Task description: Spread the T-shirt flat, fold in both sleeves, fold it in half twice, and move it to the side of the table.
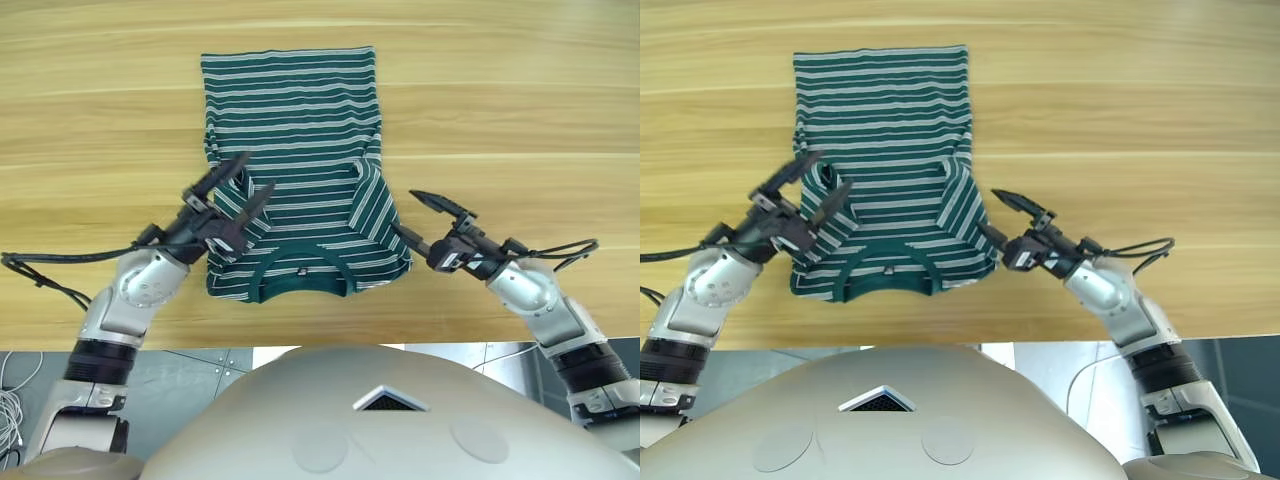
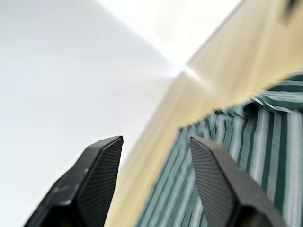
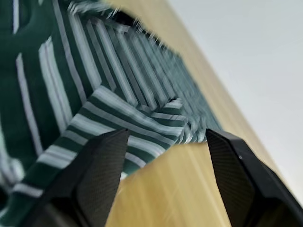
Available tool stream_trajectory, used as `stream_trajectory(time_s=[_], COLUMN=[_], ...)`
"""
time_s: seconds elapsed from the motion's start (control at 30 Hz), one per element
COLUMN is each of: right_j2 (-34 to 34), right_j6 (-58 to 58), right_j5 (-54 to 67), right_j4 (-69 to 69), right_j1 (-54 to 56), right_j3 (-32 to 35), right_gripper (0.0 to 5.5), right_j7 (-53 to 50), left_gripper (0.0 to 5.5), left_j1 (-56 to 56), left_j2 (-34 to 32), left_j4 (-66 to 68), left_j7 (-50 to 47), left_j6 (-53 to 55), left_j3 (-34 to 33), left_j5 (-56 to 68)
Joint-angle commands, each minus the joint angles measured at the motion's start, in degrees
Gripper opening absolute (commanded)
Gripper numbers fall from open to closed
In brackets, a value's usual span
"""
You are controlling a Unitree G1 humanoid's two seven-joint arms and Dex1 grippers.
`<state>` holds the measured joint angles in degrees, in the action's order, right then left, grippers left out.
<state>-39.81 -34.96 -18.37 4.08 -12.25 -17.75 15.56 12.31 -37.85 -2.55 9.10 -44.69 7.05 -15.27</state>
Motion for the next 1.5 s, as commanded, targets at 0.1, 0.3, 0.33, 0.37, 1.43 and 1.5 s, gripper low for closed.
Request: stream_trajectory(time_s=[0.1,0.3,0.33,0.37,1.43,1.5], right_j2=[3.3,2.6,1.6,0.6,2.3,1.8], right_j6=[1.6,1.6,1.3,1.0,1.4,1.7], right_j5=[-7.7,-10.6,-11.0,-11.3,-18.6,-18.8], right_j4=[11.2,12.7,11.7,10.4,7.8,9.1], right_j1=[11.1,14.5,13.2,11.7,10.9,10.5], right_j3=[-0.6,-0.3,-0.4,-0.2,-2.3,-2.2], right_gripper=[3.0,3.0,3.0,3.0,3.0,3.0], right_j7=[-2.1,-2.7,-2.3,-1.9,-4.2,-4.7], left_gripper=[2.62,2.62,2.62,2.62,2.62,2.62], left_j1=[-3.4,-6.8,-6.9,-6.9,-9.5,-9.8], left_j2=[2.9,6.3,6.5,6.7,8.9,8.9], left_j4=[-0.6,6.9,7.3,7.8,18.3,18.4], left_j7=[-1.8,-6.6,-6.9,-7.0,-10.7,-10.5], left_j6=[0.8,2.8,3.0,3.2,5.8,5.7], left_j3=[-7.0,-12.4,-12.6,-12.8,-11.8,-11.2], left_j5=[6.9,3.0,2.6,2.3,-3.1,-3.2])
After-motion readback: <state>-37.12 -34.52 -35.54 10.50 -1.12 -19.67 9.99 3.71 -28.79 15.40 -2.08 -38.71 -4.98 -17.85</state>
